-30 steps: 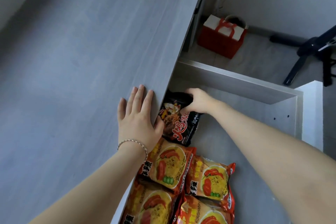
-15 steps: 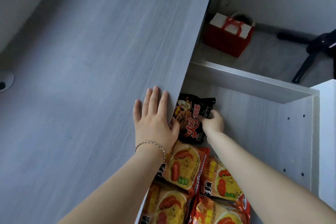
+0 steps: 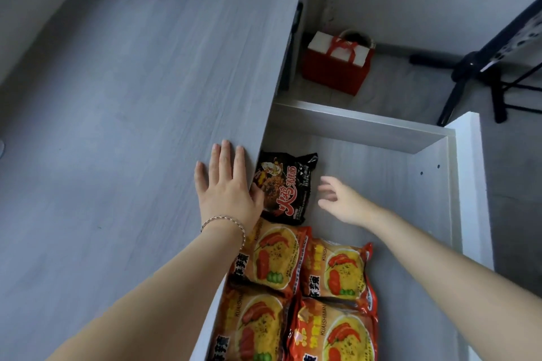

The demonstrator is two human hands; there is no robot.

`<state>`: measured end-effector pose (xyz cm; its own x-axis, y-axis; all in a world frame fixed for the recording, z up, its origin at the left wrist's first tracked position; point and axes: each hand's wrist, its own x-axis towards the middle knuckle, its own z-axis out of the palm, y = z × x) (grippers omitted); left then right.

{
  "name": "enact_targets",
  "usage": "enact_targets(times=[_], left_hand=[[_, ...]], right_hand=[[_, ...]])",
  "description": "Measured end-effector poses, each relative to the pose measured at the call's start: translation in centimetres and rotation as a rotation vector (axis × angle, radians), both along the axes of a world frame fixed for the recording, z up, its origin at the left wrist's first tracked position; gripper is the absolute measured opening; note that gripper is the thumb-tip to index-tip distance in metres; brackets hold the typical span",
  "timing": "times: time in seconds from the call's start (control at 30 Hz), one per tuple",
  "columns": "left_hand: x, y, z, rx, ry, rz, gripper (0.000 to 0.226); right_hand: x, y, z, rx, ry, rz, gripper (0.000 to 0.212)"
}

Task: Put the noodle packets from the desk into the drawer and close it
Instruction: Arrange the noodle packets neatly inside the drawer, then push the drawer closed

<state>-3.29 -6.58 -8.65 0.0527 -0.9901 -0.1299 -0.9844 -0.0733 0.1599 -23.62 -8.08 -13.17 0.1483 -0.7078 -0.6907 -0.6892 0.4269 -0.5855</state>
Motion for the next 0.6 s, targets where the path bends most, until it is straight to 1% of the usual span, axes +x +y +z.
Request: enact_targets(times=[0.07,0.1,0.17,0.23,0.3,0.37,0.4,0.47,0.53,0.6], left_hand=[[-0.2,0.0,0.1,0.041,-0.052,-0.006,0.071],[-0.2,0.0,0.2,0.061,-0.070,-0.007,0.071],[-0.6,0.1,0.8,0.095,-0.099,-0.014,0.069],[-0.9,0.3,1.4,0.142,-0.138,-0.031,0.069],[-1.1,1.3,2.0,0.181,-0.156,-0.086,0.069],[-1.0,2.8,2.3,0.171,-0.157,-0.177,0.068],[-0.9,3.7,2.4,0.163,-0.166,-0.225,0.068],[-0.2,5.5,2.4,0.161,-0.182,-0.272,0.068],[0.6,6.9,2.3,0.158,-0.119,-0.250,0.068],[1.5,7.6,2.1,0.143,-0.044,-0.193,0.066]], right_hand=[[-1.7,1.8,1.9,-0.040,0.030,0.045,0.045],[-2.6,2.6,3.0,-0.040,0.054,0.081,0.041],[-4.9,4.4,5.6,-0.056,0.127,0.135,0.038],[-7.3,6.0,7.7,-0.119,0.225,0.121,0.038],[-9.7,7.6,9.2,-0.199,0.349,0.036,0.043],[-11.8,9.0,9.8,-0.259,0.450,-0.123,0.050],[-12.8,9.7,9.9,-0.247,0.477,-0.222,0.054],[-14.4,11.0,9.2,-0.141,0.490,-0.371,0.059],[-15.3,12.1,8.2,-0.023,0.451,-0.432,0.057],[-15.0,12.8,7.0,-0.010,0.434,-0.479,0.051]])
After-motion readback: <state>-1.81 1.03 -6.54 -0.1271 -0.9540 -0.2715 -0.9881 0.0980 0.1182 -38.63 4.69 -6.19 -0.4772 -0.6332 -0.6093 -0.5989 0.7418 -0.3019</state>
